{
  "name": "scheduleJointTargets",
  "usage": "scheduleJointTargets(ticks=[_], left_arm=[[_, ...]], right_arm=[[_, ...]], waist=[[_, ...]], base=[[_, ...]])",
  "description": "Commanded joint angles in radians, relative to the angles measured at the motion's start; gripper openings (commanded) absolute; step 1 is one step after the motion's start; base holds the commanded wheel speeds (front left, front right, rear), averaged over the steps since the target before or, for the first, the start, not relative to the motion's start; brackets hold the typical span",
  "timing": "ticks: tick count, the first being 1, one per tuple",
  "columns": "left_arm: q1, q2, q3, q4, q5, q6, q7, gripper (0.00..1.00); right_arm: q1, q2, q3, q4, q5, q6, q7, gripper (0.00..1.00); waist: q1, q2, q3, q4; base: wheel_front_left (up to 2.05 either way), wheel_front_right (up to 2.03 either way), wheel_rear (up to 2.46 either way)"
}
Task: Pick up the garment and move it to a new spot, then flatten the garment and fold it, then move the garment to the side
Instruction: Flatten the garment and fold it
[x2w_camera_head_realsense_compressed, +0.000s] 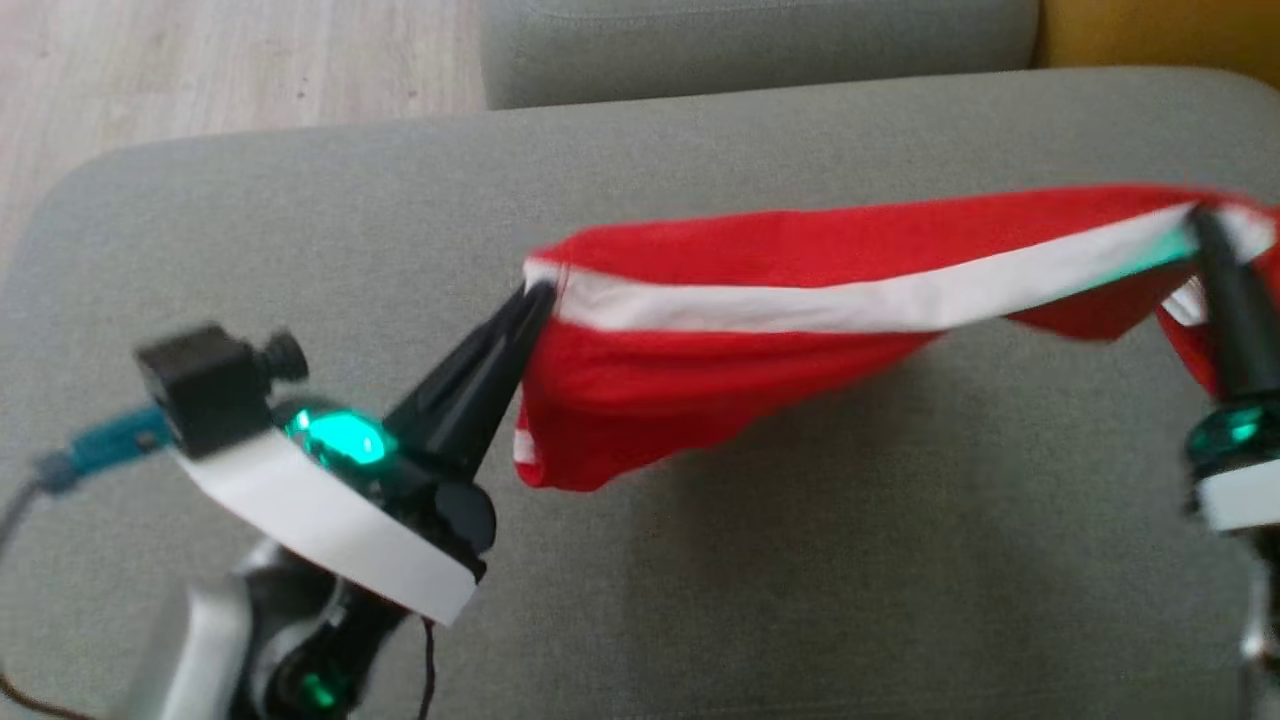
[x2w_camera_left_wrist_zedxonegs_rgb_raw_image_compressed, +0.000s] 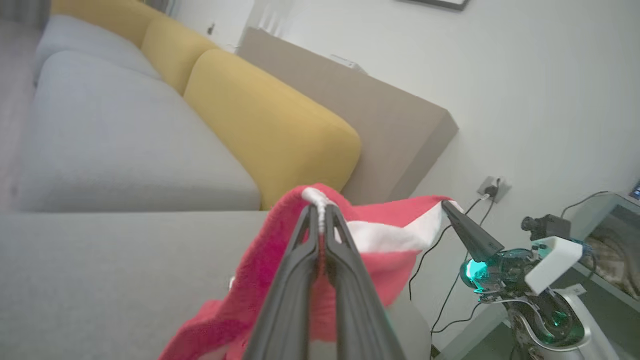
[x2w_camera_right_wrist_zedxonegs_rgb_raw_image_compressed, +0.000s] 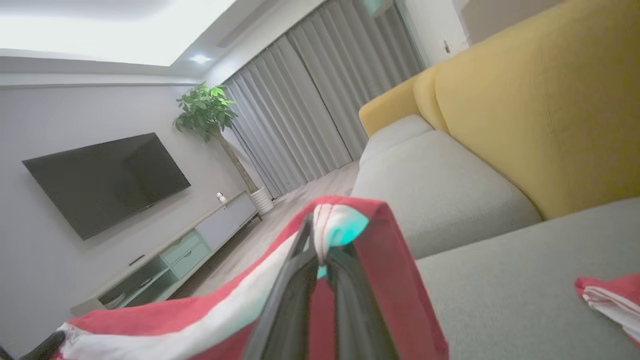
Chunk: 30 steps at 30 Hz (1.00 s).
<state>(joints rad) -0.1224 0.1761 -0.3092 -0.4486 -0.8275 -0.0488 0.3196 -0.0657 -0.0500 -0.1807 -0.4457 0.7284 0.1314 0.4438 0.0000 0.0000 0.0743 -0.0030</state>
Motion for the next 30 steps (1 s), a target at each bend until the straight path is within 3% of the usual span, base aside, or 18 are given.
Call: scheduleJointTargets(ticks=[1, 7, 11, 16, 19, 24, 27, 30], left_arm=[[-0.099, 0.013, 0.045, -0.067, -0.013, 0.012, 0.023, 0.00], [-0.331, 0.026, 0.066, -0.101, -0.049, 0.067, 0.161, 0.00], [-0.479, 0.029, 0.089, -0.015, -0.039, 0.079, 0.188, 0.00], [-0.724, 0.038, 0.093, 0.246, 0.047, 0.064, 0.162, 0.00], [-0.926, 0.015, 0.082, 0.496, 0.131, 0.042, 0.071, 0.00], [-1.152, -0.030, 0.073, 0.751, 0.226, -0.001, -0.149, 0.00], [-1.221, -0.045, 0.047, 0.899, 0.269, -0.036, -0.286, 0.00], [-1.204, -0.067, 0.020, 1.017, 0.263, -0.065, -0.416, 0.00]], right_arm=[[-0.094, -0.006, 0.005, -0.066, 0.018, -0.001, 0.035, 0.00], [-0.361, -0.036, -0.057, -0.072, -0.008, -0.001, 0.208, 0.00], [-0.516, -0.048, -0.063, 0.025, -0.051, -0.001, 0.257, 0.00], [-0.786, -0.044, -0.057, 0.269, -0.174, -0.001, 0.230, 0.00], [-1.019, -0.022, -0.061, 0.495, -0.280, -0.001, 0.124, 0.00], [-1.258, -0.005, -0.070, 0.722, -0.361, -0.001, -0.061, 0.00], [-1.309, -0.002, -0.062, 0.827, -0.364, -0.001, -0.168, 0.00], [-1.247, -0.001, -0.028, 0.901, -0.326, -0.001, -0.235, 0.00]], waist=[[0.0000, 0.0000, 0.015, -0.008], [0.0000, 0.0000, 0.096, -0.018], [0.0000, 0.0000, 0.154, -0.015], [0.0000, 0.0000, 0.257, -0.003], [0.0000, 0.0000, 0.348, -0.002], [0.0000, 0.0000, 0.434, 0.001], [0.0000, 0.0000, 0.451, -0.005], [0.0000, 0.0000, 0.441, -0.014]], base=[[0.00, 0.00, 0.00], [0.00, 0.00, 0.00], [0.00, 0.00, 0.00], [0.00, 0.00, 0.00], [0.00, 0.00, 0.00], [0.00, 0.00, 0.00], [0.00, 0.00, 0.00], [0.00, 0.00, 0.00]])
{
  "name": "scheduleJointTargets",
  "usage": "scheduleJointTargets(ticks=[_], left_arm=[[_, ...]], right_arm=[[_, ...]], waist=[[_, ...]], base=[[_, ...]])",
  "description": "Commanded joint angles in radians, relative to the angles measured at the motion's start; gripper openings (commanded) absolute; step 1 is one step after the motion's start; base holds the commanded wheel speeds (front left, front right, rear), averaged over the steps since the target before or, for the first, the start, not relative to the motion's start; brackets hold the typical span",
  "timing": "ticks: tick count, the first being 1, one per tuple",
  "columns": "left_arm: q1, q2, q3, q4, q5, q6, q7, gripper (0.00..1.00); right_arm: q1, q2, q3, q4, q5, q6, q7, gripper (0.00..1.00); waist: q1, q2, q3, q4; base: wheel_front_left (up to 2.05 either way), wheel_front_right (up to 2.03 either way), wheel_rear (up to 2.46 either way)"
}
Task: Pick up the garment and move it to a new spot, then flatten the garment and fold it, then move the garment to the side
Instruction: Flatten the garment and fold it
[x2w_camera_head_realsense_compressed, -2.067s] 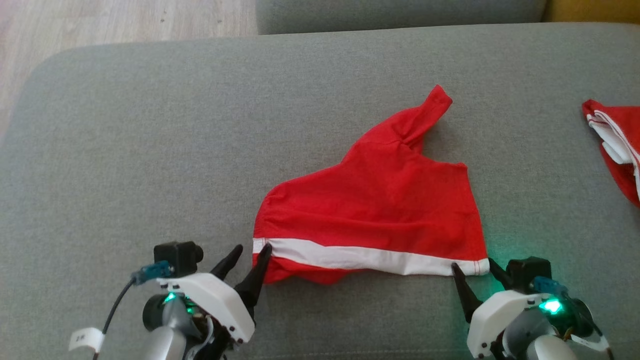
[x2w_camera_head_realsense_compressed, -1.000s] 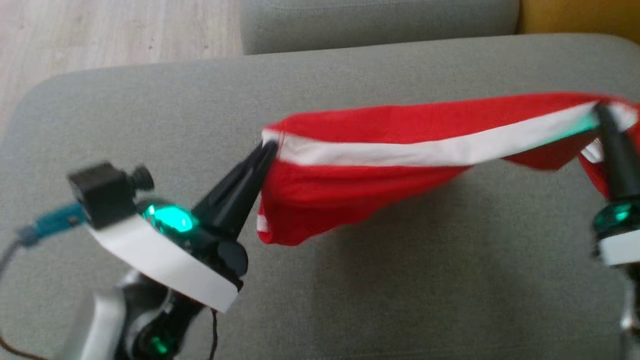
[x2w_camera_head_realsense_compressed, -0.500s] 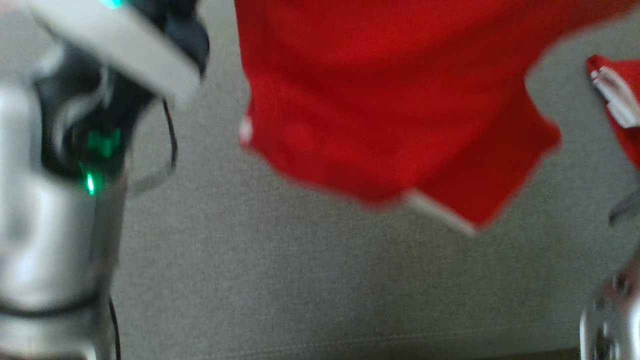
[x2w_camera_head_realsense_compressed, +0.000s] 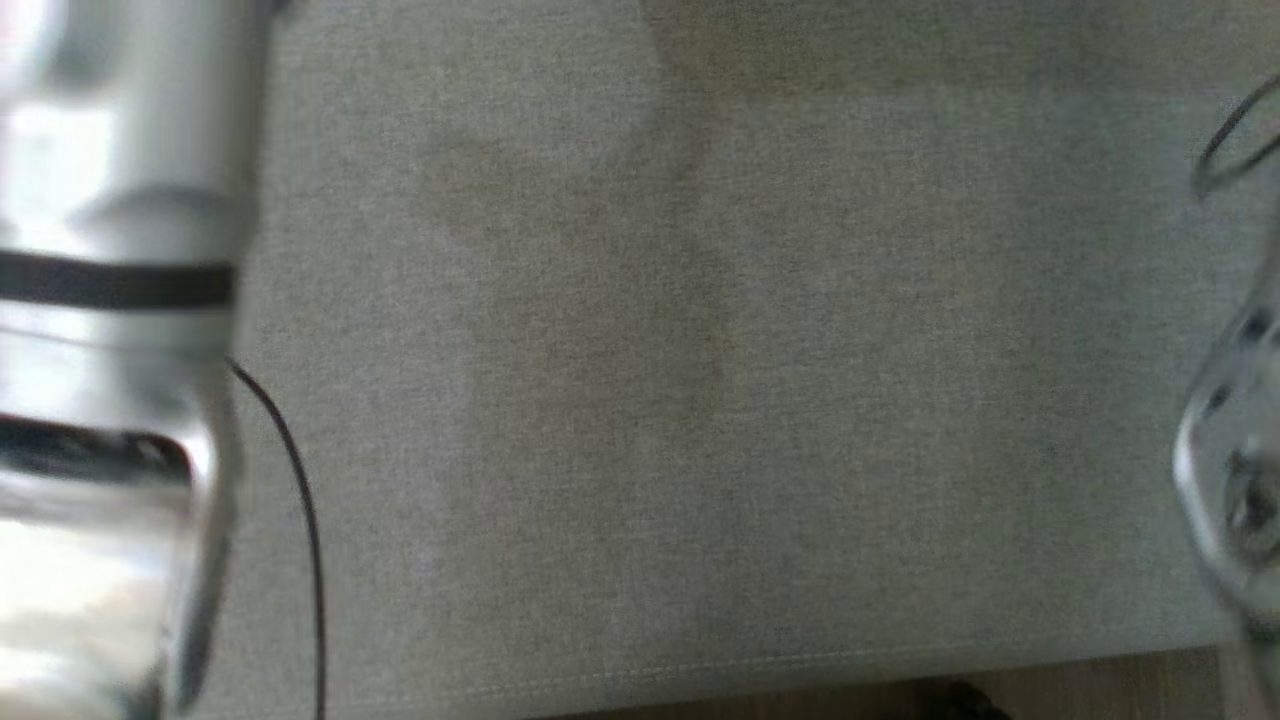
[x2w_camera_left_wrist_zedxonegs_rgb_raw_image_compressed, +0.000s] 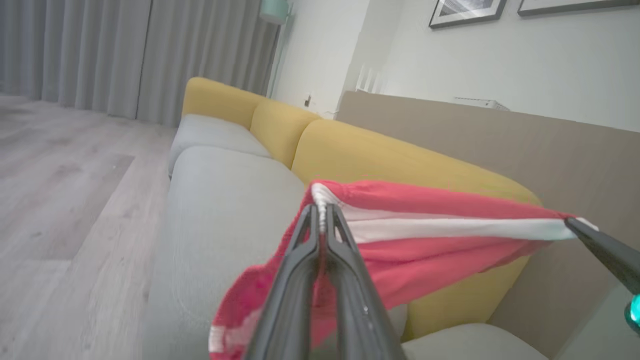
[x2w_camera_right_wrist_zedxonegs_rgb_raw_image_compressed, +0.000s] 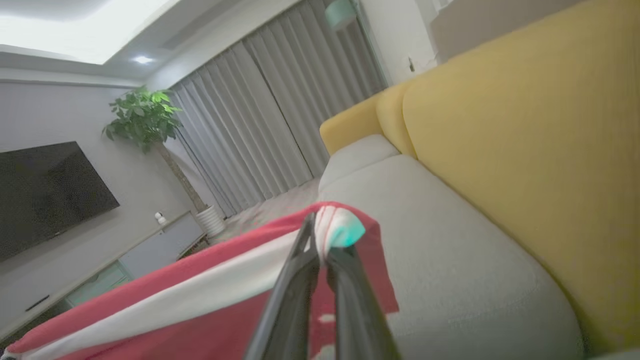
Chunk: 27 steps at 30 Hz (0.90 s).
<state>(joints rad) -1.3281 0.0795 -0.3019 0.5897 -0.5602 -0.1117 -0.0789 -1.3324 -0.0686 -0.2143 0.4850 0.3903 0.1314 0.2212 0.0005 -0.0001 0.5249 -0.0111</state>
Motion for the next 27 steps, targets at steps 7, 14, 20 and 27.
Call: scheduleJointTargets(ticks=[7, 14, 20, 27], left_arm=[[0.270, 0.035, -0.202, 0.031, -0.082, -0.018, -0.151, 0.00], [0.644, 0.129, -0.279, -0.210, -0.207, -0.019, -0.182, 0.00], [1.040, 0.139, -0.273, -0.421, -0.243, -0.015, -0.183, 0.00], [1.308, 0.148, -0.301, -0.582, -0.257, 0.053, -0.183, 0.00]], right_arm=[[0.421, -0.033, 0.121, -0.062, 0.148, -0.001, -0.039, 0.00], [0.839, -0.133, 0.155, -0.284, 0.235, -0.001, -0.015, 0.00], [1.243, -0.120, 0.066, -0.499, 0.216, -0.001, 0.043, 0.00], [1.599, -0.030, -0.055, -0.795, 0.189, -0.001, 0.174, 0.00]], waist=[[-0.0005, 0.0001, -0.081, -0.014], [-0.0005, 0.0001, -0.165, -0.003], [-0.0005, 0.0001, -0.301, 0.035], [-0.0005, 0.0001, -0.341, 0.069]], base=[[0.00, 0.00, 0.00], [0.00, 0.00, 0.00], [0.00, 0.00, 0.00], [0.00, 0.00, 0.00]])
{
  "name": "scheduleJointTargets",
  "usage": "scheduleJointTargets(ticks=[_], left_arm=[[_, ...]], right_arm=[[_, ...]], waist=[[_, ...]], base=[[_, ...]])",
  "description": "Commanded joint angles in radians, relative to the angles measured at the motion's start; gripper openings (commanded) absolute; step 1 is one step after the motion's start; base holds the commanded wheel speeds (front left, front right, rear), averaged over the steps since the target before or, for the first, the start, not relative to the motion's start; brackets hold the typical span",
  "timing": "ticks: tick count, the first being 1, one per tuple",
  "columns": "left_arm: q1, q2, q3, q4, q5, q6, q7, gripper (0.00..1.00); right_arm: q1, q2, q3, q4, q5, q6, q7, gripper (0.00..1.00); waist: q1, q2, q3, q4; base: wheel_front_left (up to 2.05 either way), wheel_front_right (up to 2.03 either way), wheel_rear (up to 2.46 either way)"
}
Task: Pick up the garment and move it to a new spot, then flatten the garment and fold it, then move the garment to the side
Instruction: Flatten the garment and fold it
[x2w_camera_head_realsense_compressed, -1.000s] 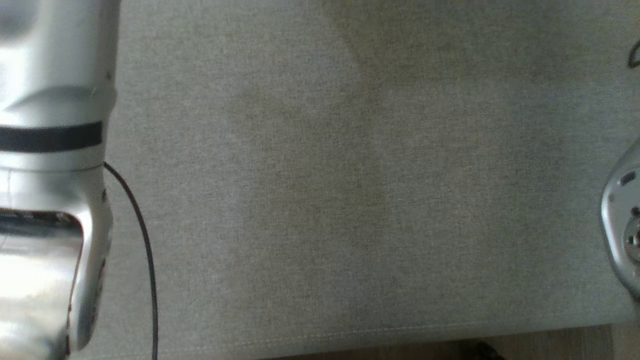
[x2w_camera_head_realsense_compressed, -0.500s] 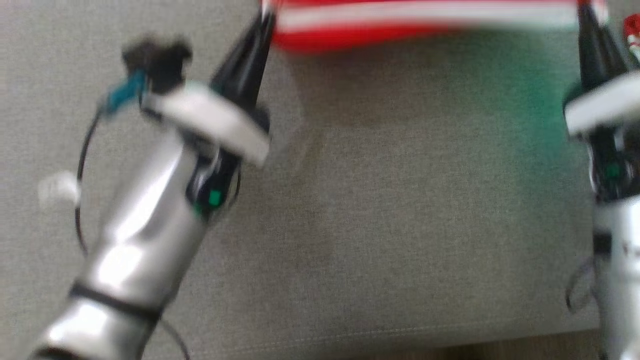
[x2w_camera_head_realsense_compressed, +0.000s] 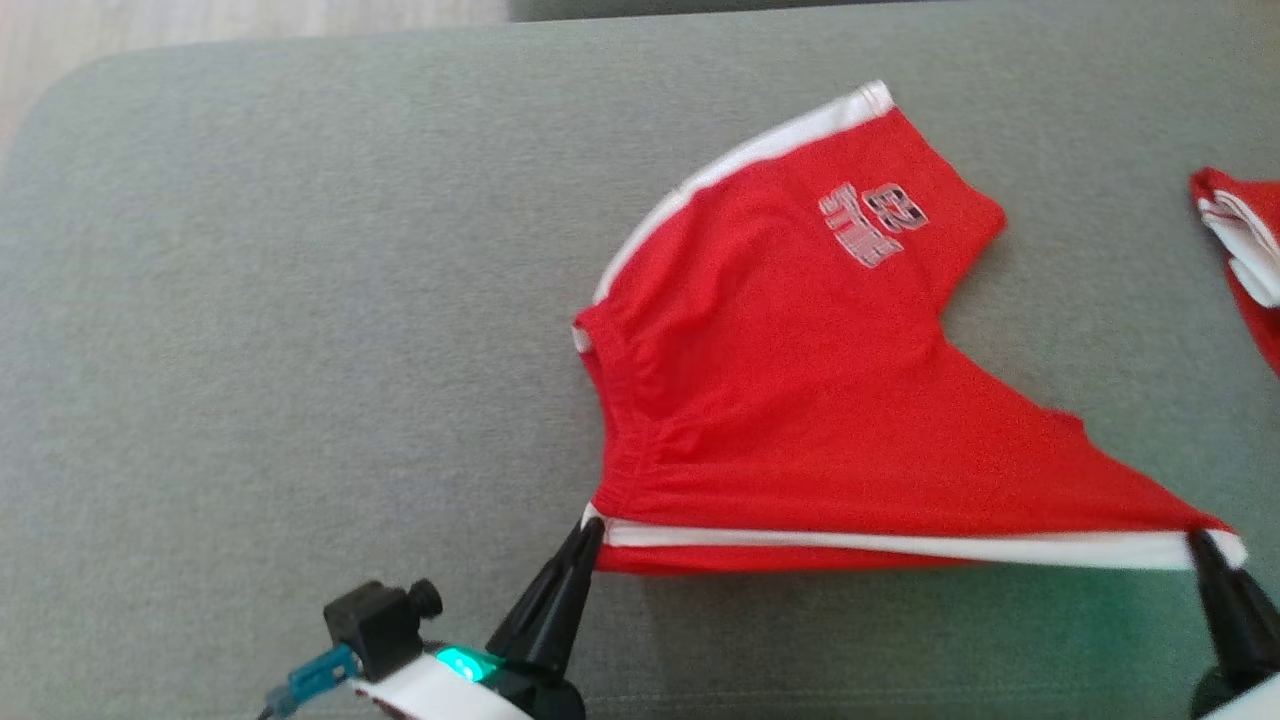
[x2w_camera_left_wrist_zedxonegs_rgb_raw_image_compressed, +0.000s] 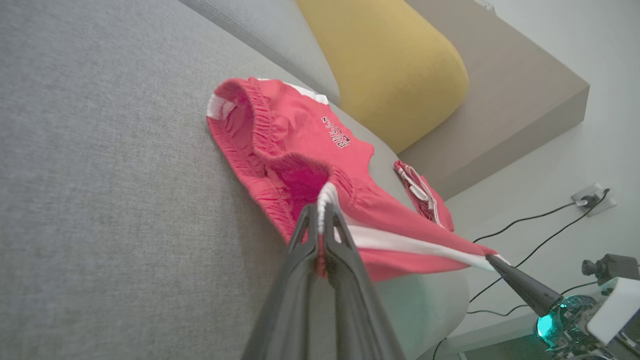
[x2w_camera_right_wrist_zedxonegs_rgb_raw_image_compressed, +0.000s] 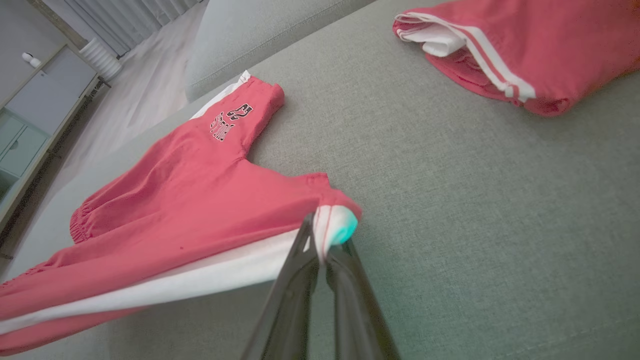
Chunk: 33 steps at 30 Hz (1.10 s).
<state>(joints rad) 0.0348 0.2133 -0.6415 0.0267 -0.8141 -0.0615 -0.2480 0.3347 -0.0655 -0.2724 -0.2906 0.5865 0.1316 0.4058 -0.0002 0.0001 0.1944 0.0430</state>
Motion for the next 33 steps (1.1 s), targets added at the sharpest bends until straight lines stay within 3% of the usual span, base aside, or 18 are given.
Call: scheduleJointTargets(ticks=[1, 5, 9, 18, 19, 25, 33], left_arm=[[-0.033, 0.011, 0.038, -0.044, -0.008, 0.012, -0.014, 0.00], [-0.017, -0.016, 0.037, -0.110, -0.025, 0.033, -0.005, 0.00], [-0.078, -0.054, 0.027, -0.122, -0.050, 0.040, 0.042, 0.00], [-0.329, -0.150, 0.013, -0.064, -0.118, 0.074, 0.121, 0.00], [-0.392, -0.157, 0.011, -0.023, -0.135, 0.098, 0.121, 0.00], [-0.555, -0.163, -0.041, 0.114, -0.224, 0.146, 0.094, 0.00], [-0.726, -0.163, -0.170, 0.234, -0.375, 0.172, 0.036, 0.00]], right_arm=[[-0.045, -0.023, -0.011, -0.057, -0.006, -0.001, 0.006, 0.00], [-0.090, -0.006, -0.035, -0.117, -0.011, -0.001, 0.072, 0.00], [-0.260, -0.030, -0.018, -0.070, -0.046, -0.001, 0.133, 0.00], [-0.675, -0.128, -0.009, 0.158, -0.115, -0.001, 0.259, 0.00], [-0.756, -0.149, 0.001, 0.223, -0.126, -0.001, 0.274, 0.00], [-0.942, -0.209, 0.065, 0.396, -0.177, -0.001, 0.283, 0.00], [-1.101, -0.264, 0.123, 0.557, -0.230, -0.001, 0.271, 0.00]], waist=[[0.0002, -0.0001, -0.008, 0.017], [0.0002, -0.0001, 0.013, 0.039], [0.0002, -0.0001, 0.044, 0.075], [0.0002, -0.0001, 0.161, 0.186], [0.0002, -0.0001, 0.182, 0.201], [0.0002, -0.0001, 0.230, 0.231], [0.0002, -0.0001, 0.282, 0.253]], base=[[0.00, 0.00, 0.00], [0.00, 0.00, 0.00], [0.00, 0.00, 0.00], [0.00, 0.00, 0.00], [0.00, 0.00, 0.00], [0.00, 0.00, 0.00], [0.00, 0.00, 0.00]])
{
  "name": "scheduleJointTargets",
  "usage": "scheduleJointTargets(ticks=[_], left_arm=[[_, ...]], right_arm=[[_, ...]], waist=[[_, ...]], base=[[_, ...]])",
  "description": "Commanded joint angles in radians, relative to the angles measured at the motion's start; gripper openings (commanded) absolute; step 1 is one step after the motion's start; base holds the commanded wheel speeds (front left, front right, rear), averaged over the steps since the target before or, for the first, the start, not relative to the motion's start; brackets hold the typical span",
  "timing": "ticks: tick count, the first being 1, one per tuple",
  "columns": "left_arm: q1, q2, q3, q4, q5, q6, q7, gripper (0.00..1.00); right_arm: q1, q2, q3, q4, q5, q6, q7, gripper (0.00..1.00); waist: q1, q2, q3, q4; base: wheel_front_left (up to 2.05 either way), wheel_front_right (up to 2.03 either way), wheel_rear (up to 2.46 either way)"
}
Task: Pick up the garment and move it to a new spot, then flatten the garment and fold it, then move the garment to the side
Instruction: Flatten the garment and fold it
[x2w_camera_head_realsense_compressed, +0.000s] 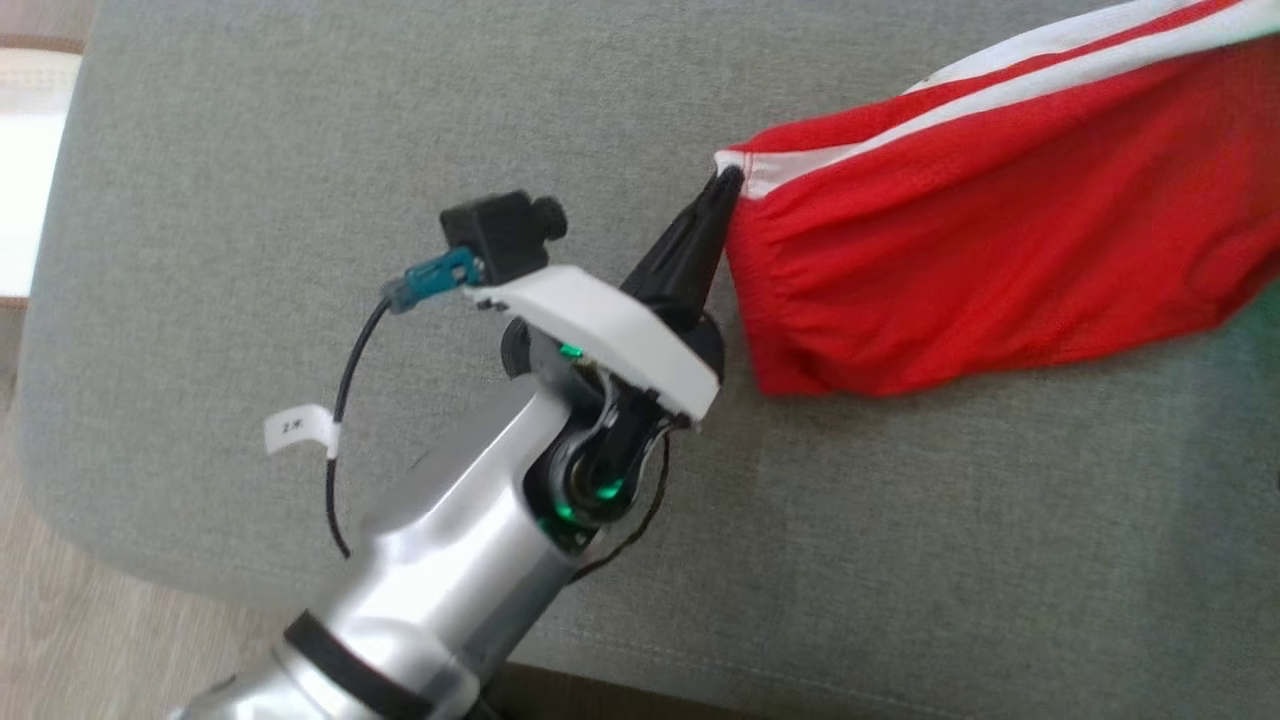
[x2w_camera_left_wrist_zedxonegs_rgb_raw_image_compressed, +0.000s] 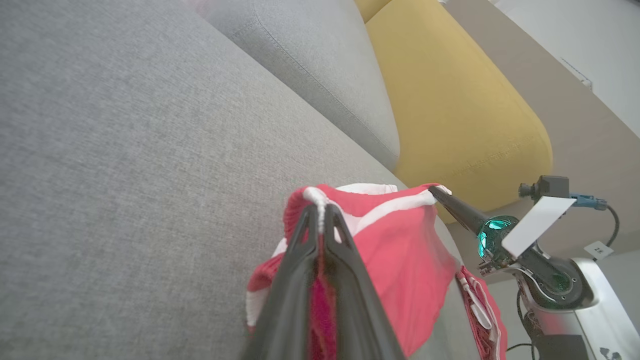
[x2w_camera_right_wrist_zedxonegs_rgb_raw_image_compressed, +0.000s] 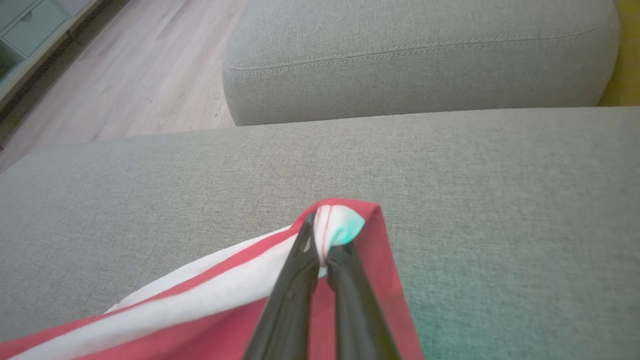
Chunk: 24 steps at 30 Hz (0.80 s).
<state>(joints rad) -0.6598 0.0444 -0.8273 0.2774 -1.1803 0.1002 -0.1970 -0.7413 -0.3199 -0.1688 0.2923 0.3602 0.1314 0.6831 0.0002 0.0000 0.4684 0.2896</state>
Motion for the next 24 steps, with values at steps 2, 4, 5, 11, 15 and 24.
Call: scheduleJointTargets(ticks=[2, 4, 5, 11, 15, 24], left_arm=[[-0.057, 0.006, -0.009, 0.003, -0.031, 0.017, -0.030, 0.00], [-0.072, 0.006, -0.030, 0.017, -0.057, 0.023, -0.039, 0.00], [-0.077, 0.006, -0.042, 0.027, -0.068, 0.029, -0.041, 0.00], [-0.093, 0.006, -0.083, 0.072, -0.094, 0.069, -0.052, 0.94], [-0.087, 0.006, -0.077, 0.086, -0.064, 0.093, -0.061, 1.00], [0.044, 0.006, 0.096, -0.063, 0.332, 0.165, -0.064, 1.00]], right_arm=[[-0.041, -0.012, 0.034, 0.005, -0.007, -0.001, -0.010, 0.00], [-0.049, -0.015, 0.047, 0.028, -0.010, -0.001, -0.018, 0.00], [-0.053, -0.018, 0.052, 0.037, -0.013, -0.001, -0.030, 0.00], [-0.042, -0.033, 0.088, 0.067, -0.009, -0.001, -0.060, 1.00], [-0.029, -0.094, 0.147, 0.037, 0.009, -0.001, -0.060, 1.00], [0.088, -0.282, 0.280, -0.048, 0.076, -0.001, 0.058, 1.00]], waist=[[-0.0002, 0.0000, 0.010, 0.009], [-0.0002, 0.0000, 0.011, 0.012], [-0.0002, 0.0000, 0.010, 0.014], [-0.0002, 0.0000, 0.000, 0.016], [-0.0002, 0.0000, -0.006, 0.011], [-0.0002, 0.0000, -0.017, 0.010]], base=[[0.00, 0.00, 0.00], [0.00, 0.00, 0.00], [0.00, 0.00, 0.00], [0.00, 0.00, 0.00], [0.00, 0.00, 0.00], [0.00, 0.00, 0.00]])
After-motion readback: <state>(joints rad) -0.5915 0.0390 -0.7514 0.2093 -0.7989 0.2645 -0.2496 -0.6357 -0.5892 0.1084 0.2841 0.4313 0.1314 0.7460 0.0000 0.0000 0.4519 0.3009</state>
